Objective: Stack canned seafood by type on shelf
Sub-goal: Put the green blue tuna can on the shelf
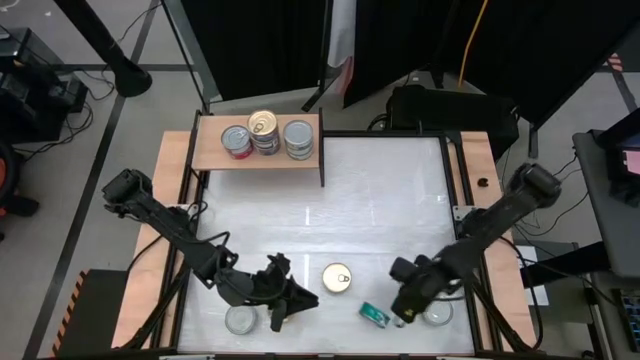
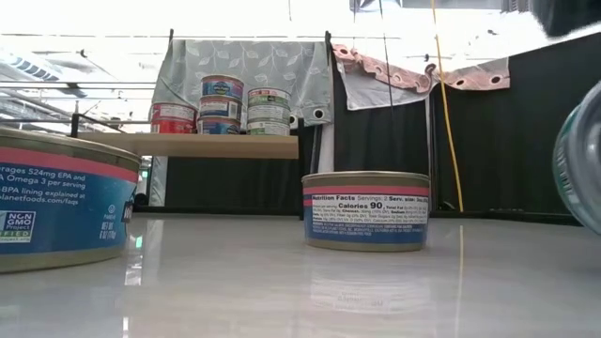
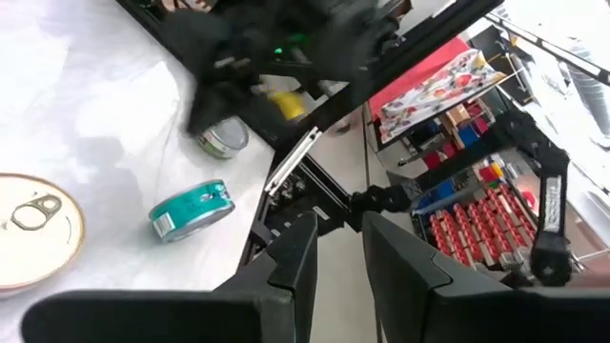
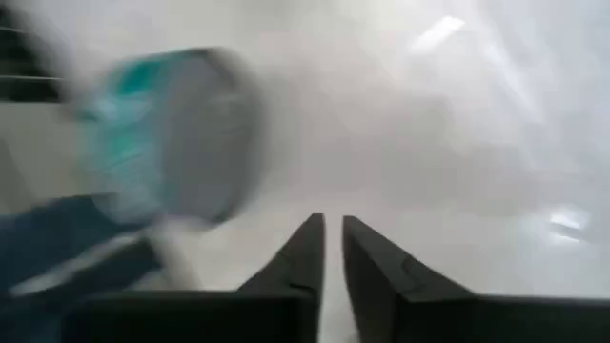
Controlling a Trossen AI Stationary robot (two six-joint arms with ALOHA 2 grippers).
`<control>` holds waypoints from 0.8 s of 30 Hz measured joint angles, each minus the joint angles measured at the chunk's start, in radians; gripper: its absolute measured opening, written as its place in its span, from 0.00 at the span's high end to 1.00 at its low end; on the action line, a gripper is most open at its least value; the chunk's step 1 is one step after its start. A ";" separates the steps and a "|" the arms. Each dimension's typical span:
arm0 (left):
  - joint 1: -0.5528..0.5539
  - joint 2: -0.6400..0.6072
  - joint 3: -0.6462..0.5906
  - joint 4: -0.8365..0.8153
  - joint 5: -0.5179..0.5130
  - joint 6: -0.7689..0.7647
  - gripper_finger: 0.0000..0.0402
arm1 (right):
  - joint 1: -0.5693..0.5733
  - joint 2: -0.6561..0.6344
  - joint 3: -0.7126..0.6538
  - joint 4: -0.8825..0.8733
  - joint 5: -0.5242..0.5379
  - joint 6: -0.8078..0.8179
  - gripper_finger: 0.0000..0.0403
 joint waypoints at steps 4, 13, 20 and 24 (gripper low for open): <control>0.004 0.000 0.000 -0.017 -0.003 0.012 0.78 | 0.084 -0.087 0.003 0.114 0.105 0.116 0.72; 0.005 0.000 0.000 -0.052 -0.034 0.027 0.78 | 0.088 0.043 0.030 0.362 0.199 -0.075 0.07; 0.005 0.000 0.004 -0.053 -0.037 0.025 0.78 | 0.046 0.208 0.207 0.163 0.370 -0.295 0.10; 0.005 -0.001 0.013 -0.053 -0.041 0.038 0.78 | 0.015 0.294 0.272 0.168 0.386 -0.391 0.10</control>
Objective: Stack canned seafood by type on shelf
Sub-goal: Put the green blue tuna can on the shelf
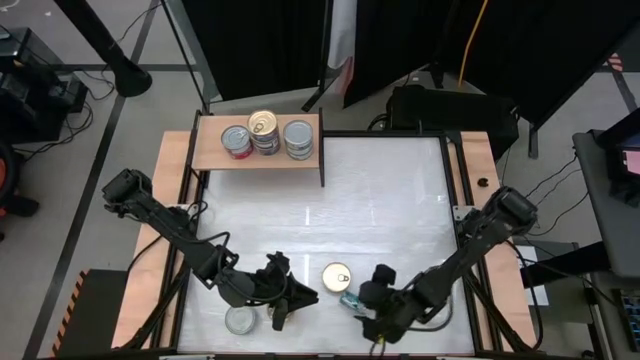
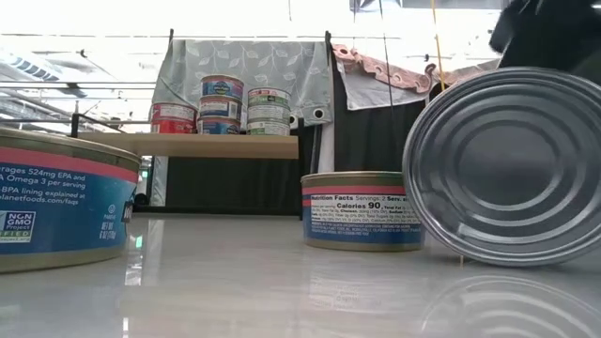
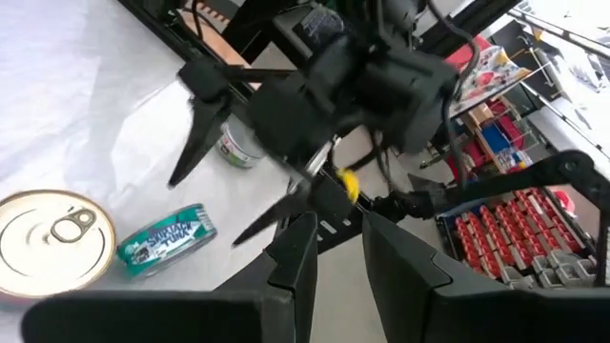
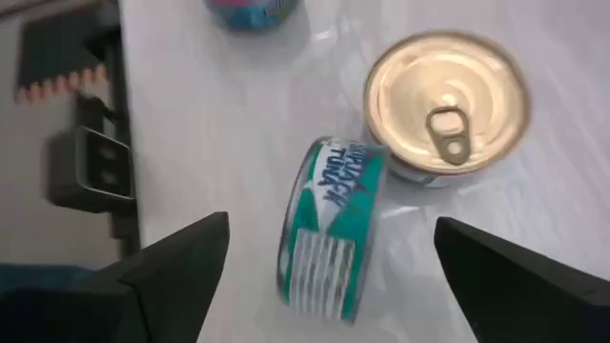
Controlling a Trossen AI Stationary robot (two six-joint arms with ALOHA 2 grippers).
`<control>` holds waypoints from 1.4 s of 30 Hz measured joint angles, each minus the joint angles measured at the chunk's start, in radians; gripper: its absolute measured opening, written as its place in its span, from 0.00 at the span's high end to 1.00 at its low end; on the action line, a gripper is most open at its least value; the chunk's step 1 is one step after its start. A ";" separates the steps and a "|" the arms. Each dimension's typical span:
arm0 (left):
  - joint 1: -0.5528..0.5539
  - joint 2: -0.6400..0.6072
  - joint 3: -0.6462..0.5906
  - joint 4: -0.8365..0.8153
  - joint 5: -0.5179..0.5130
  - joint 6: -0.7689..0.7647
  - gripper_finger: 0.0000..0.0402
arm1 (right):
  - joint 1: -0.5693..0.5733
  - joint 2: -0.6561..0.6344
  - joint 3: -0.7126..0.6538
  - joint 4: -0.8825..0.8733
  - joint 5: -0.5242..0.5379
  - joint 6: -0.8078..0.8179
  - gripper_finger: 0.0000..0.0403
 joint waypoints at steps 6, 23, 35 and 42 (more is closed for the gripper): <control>0.000 0.000 0.000 -0.003 -0.008 0.050 0.78 | -0.032 0.100 0.055 -0.016 -0.045 -0.038 0.13; 0.002 0.000 0.000 -0.235 0.007 -0.039 0.50 | -0.033 0.092 0.088 -0.109 -0.147 -0.018 0.72; 0.051 -0.071 0.186 -0.176 -0.204 0.270 0.33 | -0.050 -0.152 0.184 -0.136 -0.175 -0.077 0.66; 0.144 -0.147 0.380 -0.403 -0.178 0.332 0.17 | -0.148 -0.310 0.187 -0.077 -0.102 -0.151 0.69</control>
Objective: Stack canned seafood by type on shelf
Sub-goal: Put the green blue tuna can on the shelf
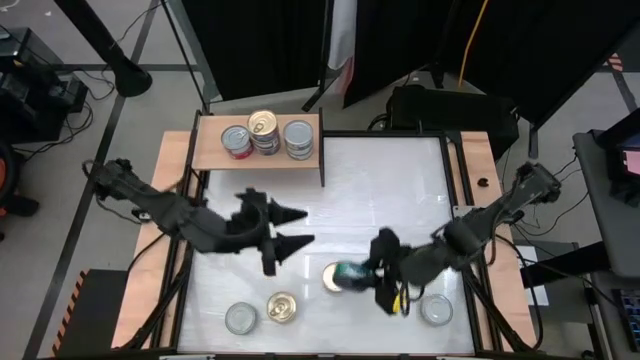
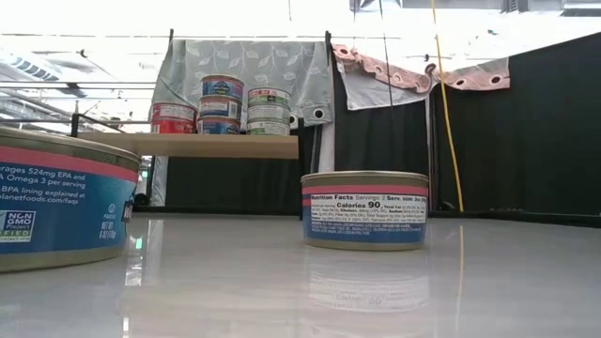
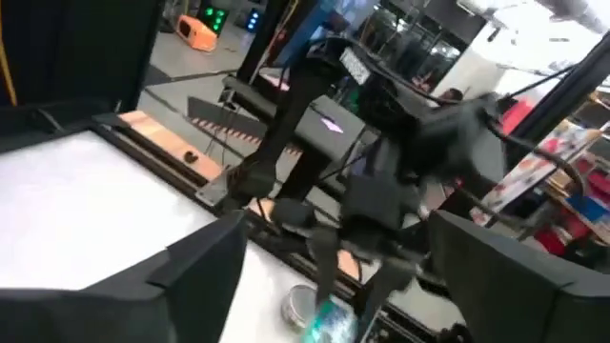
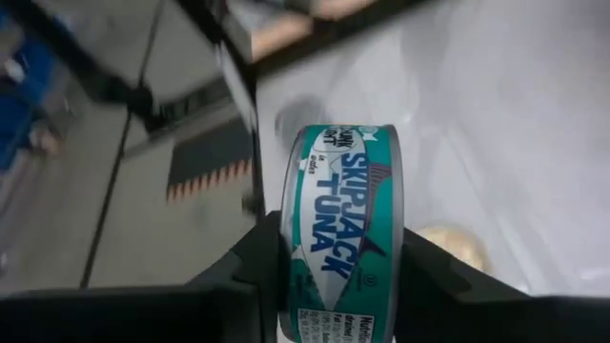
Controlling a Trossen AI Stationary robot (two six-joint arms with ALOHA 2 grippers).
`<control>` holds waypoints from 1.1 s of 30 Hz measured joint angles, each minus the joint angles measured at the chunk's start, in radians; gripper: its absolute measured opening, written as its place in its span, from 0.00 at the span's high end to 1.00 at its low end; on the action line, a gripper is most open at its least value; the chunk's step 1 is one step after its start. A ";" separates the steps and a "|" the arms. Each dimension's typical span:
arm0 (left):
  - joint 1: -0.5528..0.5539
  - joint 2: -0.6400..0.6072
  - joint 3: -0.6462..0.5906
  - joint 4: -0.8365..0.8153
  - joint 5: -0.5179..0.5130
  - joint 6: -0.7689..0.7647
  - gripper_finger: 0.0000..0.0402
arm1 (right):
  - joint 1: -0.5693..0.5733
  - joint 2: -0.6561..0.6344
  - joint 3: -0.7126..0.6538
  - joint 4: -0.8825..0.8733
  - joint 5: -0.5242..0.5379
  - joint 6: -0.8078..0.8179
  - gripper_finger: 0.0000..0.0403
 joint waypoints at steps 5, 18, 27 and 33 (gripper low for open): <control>0.060 -0.024 0.071 -0.172 0.029 0.092 0.09 | -0.091 -0.074 0.000 0.102 0.019 -0.074 0.68; 0.136 -0.033 0.078 -0.188 0.286 0.220 0.14 | -0.201 -0.114 0.000 0.274 -0.023 -0.211 0.68; 0.145 -0.012 0.078 -0.353 0.344 0.147 0.14 | -0.202 -0.114 0.000 0.313 -0.023 -0.286 0.68; 0.179 0.028 0.077 -0.303 0.420 0.151 0.14 | -0.205 -0.114 0.000 0.328 -0.024 -0.297 0.68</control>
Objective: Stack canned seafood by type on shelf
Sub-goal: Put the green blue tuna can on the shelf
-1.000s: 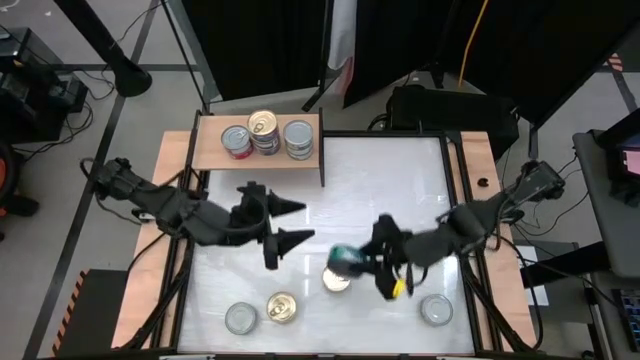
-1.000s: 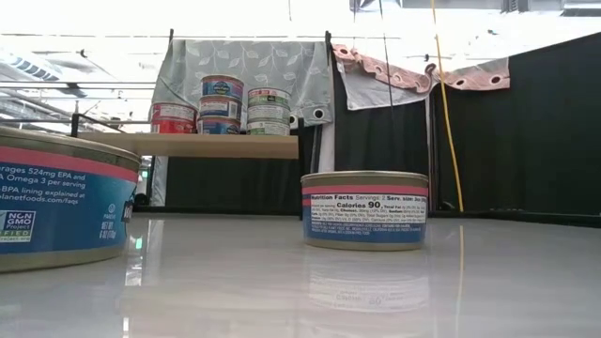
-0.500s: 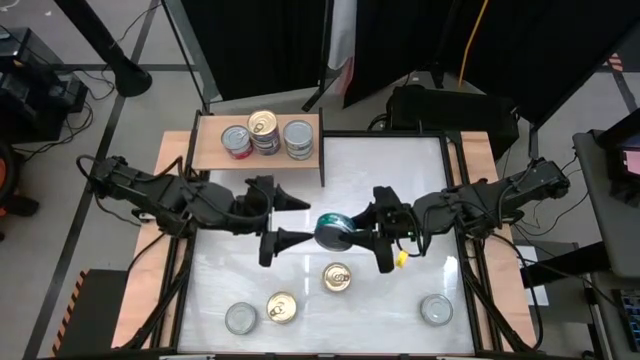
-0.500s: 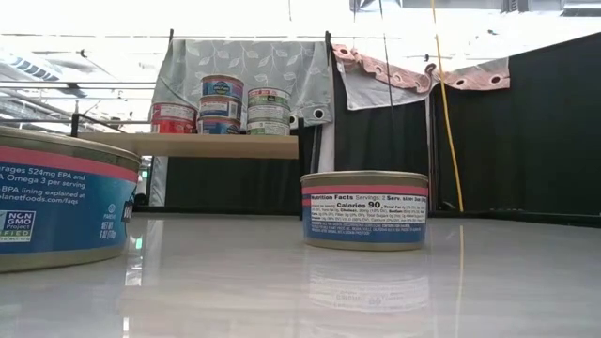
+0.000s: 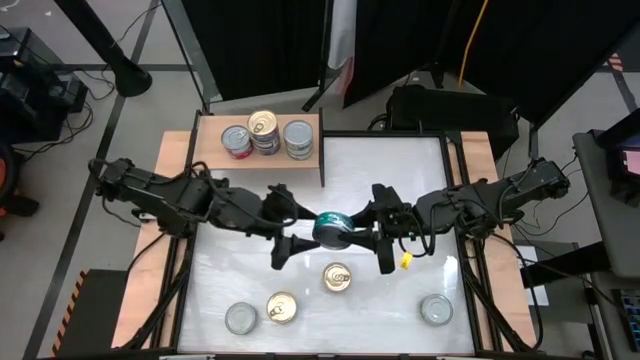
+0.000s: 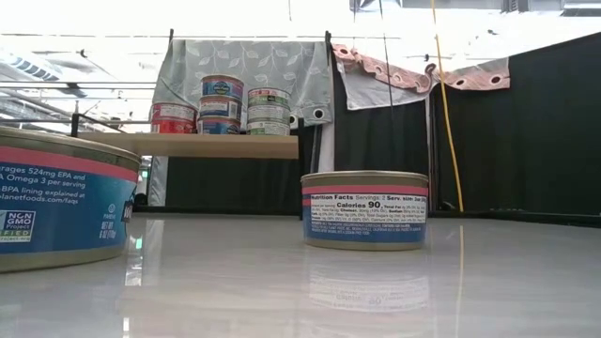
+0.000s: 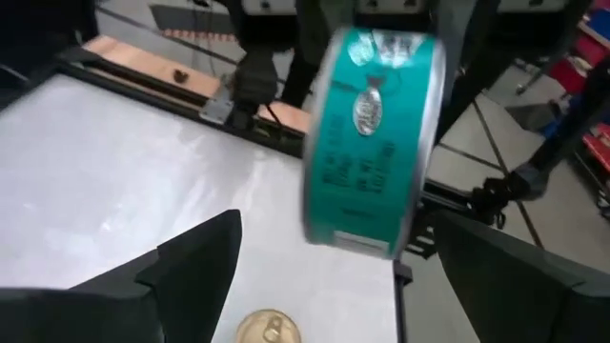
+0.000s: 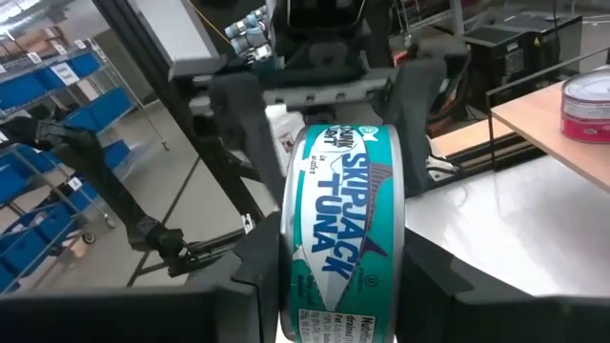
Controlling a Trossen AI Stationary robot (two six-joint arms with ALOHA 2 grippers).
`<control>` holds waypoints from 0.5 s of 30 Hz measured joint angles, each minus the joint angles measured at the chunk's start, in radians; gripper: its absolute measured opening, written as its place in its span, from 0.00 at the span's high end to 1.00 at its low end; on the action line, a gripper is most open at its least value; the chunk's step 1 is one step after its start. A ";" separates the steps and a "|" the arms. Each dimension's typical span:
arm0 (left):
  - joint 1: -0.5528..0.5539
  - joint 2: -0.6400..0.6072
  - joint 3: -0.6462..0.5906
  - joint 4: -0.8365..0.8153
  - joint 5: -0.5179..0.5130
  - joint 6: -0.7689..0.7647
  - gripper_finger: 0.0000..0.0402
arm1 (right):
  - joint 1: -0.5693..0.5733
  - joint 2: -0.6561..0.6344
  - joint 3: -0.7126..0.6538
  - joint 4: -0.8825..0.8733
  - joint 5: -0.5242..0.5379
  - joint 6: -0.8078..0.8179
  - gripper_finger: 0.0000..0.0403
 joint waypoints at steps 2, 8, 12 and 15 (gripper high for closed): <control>0.006 0.013 0.000 0.017 0.021 0.001 0.14 | 0.000 0.000 0.000 0.000 0.000 -0.009 0.68; 0.018 0.017 0.000 0.057 0.057 0.027 0.26 | 0.000 0.000 0.000 -0.002 0.000 -0.016 0.68; 0.017 0.018 0.000 0.055 0.072 0.054 0.41 | 0.000 0.000 0.000 0.000 -0.003 -0.028 0.68; 0.018 0.018 0.000 0.053 0.075 0.055 0.55 | 0.001 0.000 0.000 -0.001 -0.004 -0.038 0.68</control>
